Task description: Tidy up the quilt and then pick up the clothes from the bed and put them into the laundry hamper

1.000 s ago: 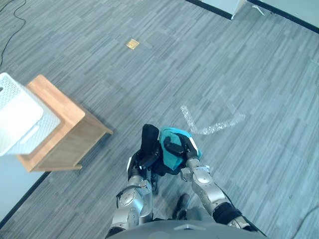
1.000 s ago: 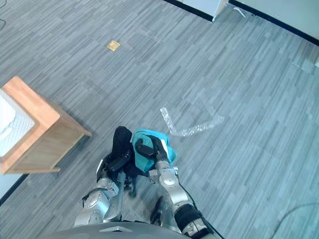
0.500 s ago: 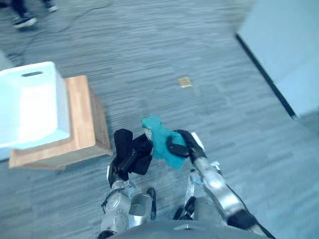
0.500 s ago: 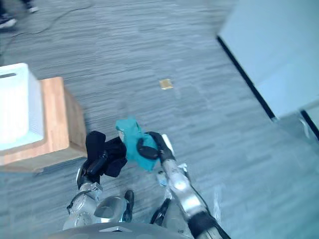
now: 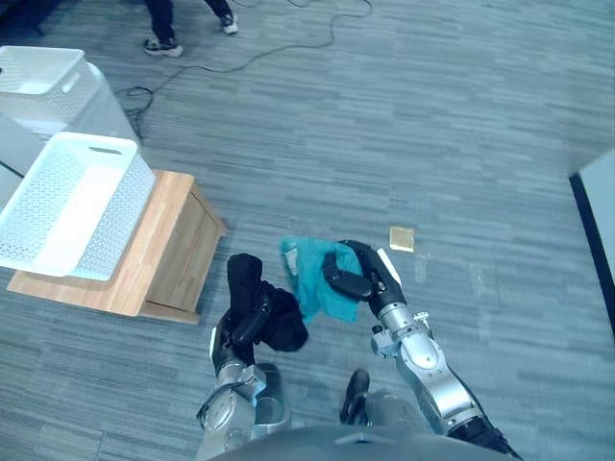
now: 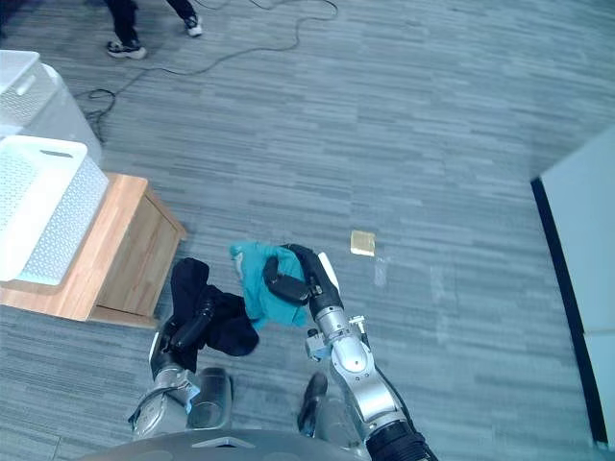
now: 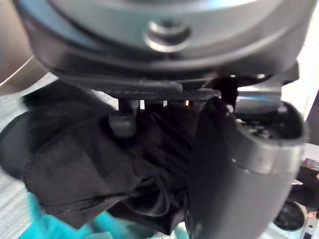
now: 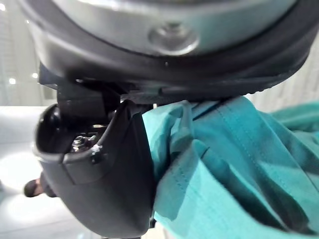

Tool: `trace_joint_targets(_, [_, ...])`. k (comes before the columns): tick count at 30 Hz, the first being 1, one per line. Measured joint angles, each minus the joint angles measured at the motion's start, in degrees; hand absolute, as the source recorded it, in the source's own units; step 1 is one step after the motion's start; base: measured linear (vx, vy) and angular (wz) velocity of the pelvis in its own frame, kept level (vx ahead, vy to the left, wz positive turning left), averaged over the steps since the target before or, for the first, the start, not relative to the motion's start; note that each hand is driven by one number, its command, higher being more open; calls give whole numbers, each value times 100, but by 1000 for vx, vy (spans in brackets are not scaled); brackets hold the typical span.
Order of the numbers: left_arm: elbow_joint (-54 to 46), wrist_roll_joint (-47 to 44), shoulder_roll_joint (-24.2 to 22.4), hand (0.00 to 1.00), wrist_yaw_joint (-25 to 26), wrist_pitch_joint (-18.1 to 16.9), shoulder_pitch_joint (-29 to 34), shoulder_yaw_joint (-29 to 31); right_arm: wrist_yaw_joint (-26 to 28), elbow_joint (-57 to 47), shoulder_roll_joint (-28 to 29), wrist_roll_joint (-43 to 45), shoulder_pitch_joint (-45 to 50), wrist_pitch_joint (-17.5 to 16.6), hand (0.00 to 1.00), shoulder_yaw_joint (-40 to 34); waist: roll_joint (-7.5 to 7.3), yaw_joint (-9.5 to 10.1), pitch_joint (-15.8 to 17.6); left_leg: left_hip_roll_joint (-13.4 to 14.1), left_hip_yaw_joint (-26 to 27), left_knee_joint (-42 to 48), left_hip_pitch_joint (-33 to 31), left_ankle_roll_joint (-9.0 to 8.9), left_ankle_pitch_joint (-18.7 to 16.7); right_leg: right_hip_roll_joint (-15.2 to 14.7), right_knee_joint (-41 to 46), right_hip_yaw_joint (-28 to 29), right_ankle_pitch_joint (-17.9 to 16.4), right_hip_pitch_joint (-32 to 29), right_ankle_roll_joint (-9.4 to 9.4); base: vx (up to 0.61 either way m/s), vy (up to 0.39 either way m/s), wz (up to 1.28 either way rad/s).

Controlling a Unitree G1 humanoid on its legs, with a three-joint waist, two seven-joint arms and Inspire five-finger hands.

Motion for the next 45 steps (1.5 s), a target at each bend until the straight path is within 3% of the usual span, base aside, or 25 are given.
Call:
trace_joint_targets(2, [-217,2,-1,0,-69,1,2,4,7,-46,53,125,-246,-11,0,-20,-39,125,23,15,1135,-896,-505,216,-63,-54,-374,-370,-117,404,114,449,-89,64])
trace_joint_targets(4, [-388,12,-5,0,-108,4,23,-22,9,-45,59,130,-257,-12,0,-93,-42,118,8,133,2419,-2034,-438,476,262,-120,-403,-868,-376,790,385,515,5,108])
trace_joint_targets(5, [-546,18,3,0,-124,5,32,-42,1,-40,84,127,-220,-18,0,-214,-23,83,-25,184,3565,-2753,-266,1234,851,-115,-323,-1251,-616,1065,624,502,45,151])
trace_joint_targets(6, [-587,20,12,0,-128,6,1,-58,-19,-19,151,129,-187,-16,0,-325,-143,23,-66,21,3949,-2878,-172,1579,840,-165,-264,-1470,-733,1147,727,552,57,236])
trace_joint_targets(7, [-702,32,64,0,-135,10,-239,-41,-116,28,247,123,-253,-14,0,-567,-382,-39,-171,-296,4447,-2974,-210,1715,749,-305,-61,-1892,-802,1172,784,463,32,204])
trace_joint_targets(9, [-913,30,7,0,-157,16,-198,52,-152,158,276,126,-422,-13,0,-643,-339,-45,-194,-447,4269,-3123,-21,2085,294,-379,719,-2006,-814,1207,781,572,65,173])
trace_joint_targets(10, [-882,27,12,0,-147,33,-257,112,-183,255,378,127,-437,-3,0,-743,-414,-154,-189,-732,3894,-3279,260,2058,272,-808,2005,-1971,-806,1074,691,680,73,189])
trace_joint_targets(11, [-886,27,-8,0,-119,31,-212,125,-189,288,439,114,-439,4,0,-797,-407,-230,-186,-994,3531,-3484,643,2014,239,-1250,3517,-1797,-814,848,387,563,28,184])
trace_joint_targets(12, [-899,33,-8,0,-97,30,-180,137,-188,288,476,110,-432,4,0,-812,-376,-269,-188,-1078,3341,-3601,846,2000,236,-1384,4190,-1624,-845,682,287,534,-27,154])
trace_joint_targets(14, [-1036,202,113,0,-26,-25,-26,157,-181,273,687,103,-433,-5,0,-835,-257,-390,-253,-1133,2692,-4015,1494,1767,301,-1469,5216,-1051,-924,-80,222,500,-83,140])
trace_joint_targets(18, [-1229,257,316,0,-29,-72,-101,-34,-177,121,785,112,-426,-21,0,-902,-218,-648,-282,-1234,1398,-4381,1922,1501,416,-1428,4048,-690,-1079,-949,77,420,-186,177])
trace_joint_targets(20, [-1266,256,291,0,-39,-79,-194,-156,-184,3,729,111,-396,-19,0,-1037,-171,-773,-263,-1199,486,-4444,2098,1283,409,-766,2352,866,-1044,-1435,124,366,-281,197])
trace_joint_targets(21, [-1263,256,289,0,-40,-79,-205,-168,-184,-19,698,110,-394,-18,0,-1070,-170,-807,-262,-1192,290,-4466,2162,1210,398,-623,2008,1311,-978,-1515,224,290,-269,178])
trace_joint_targets(22, [-1266,254,297,0,-57,-84,-191,-169,-192,-83,643,109,-392,-16,0,-1135,-180,-806,-261,-1145,64,-4466,2345,990,293,-456,1335,1908,-722,-1614,451,384,-349,131])
trace_joint_targets(23, [-1319,251,333,0,-97,-94,-105,-106,-201,-174,669,124,-375,-12,0,-1122,-294,-779,-284,-1168,7,-4395,2490,747,150,-435,643,2117,-5,-1557,452,465,-446,123])
trace_joint_targets(24, [-1424,250,416,0,-112,-104,3,-40,-212,-325,739,127,-331,-12,0,-1101,-470,-804,-296,-1241,-24,-4252,2559,542,-6,-497,295,2272,970,-1549,706,384,-368,91])
trace_joint_targets(25, [-1384,247,263,0,-147,-99,74,-18,-224,-549,597,131,-334,-17,0,-1109,-126,-760,-376,-910,-34,-4034,2485,395,-178,-339,381,2044,837,-1386,792,366,-323,71])
trace_joint_targets(28, [-1542,251,40,0,-323,-104,129,-51,-237,-1040,395,135,-421,-18,0,-1242,103,-725,-373,-555,75,-3796,2418,234,-102,-163,-86,1675,778,-949,685,302,-209,55])
trace_joint_targets(30, [-1542,249,3,0,-382,-102,23,-72,-262,-1079,367,130,-612,-18,0,-1277,-4,-722,-315,-358,898,-2843,2026,66,-58,-363,-214,1532,751,-611,641,160,-61,65])
trace_joint_targets(31, [-1562,237,6,0,-417,-104,2,-93,-360,-1116,387,101,-707,-28,0,-1268,-80,-726,-322,-200,1601,-2919,1900,218,-165,-542,-306,1406,750,-481,645,85,-3,49])
trace_joint_targets(32, [-1624,234,5,0,-427,-105,-23,-94,-394,-1111,390,98,-809,-28,0,-1237,-86,-729,-327,-122,1870,-3123,1874,279,-118,-595,-341,1355,758,-451,657,53,10,41])
trace_joint_targets(33, [-1785,220,-6,0,-464,-111,44,-97,-441,-1110,367,76,-1013,-27,0,-1158,22,-732,-391,86,2160,-3788,1820,322,431,-561,-451,1275,774,-403,702,44,35,3])
trace_joint_targets(34, [-1813,198,-18,0,-507,-119,73,-110,-481,-1093,373,-32,-1153,-9,0,-1105,-27,-665,-421,-15,2187,-3884,1862,185,509,-582,-622,1278,881,-351,783,37,39,2])
trace_joint_targets(37, [-1832,122,141,0,-550,-111,235,-158,-475,-1039,387,-413,-1534,-10,0,-980,-232,-764,-514,-385,1983,-4311,1993,263,712,-834,-835,995,989,-137,880,49,86,42])
trace_joint_targets(45, [-1847,27,326,0,-637,-110,468,-479,-521,-170,263,-599,-2869,3,0,-897,-397,-666,-620,-439,1803,-4606,2235,260,774,-860,-955,787,1198,173,860,27,34,17])
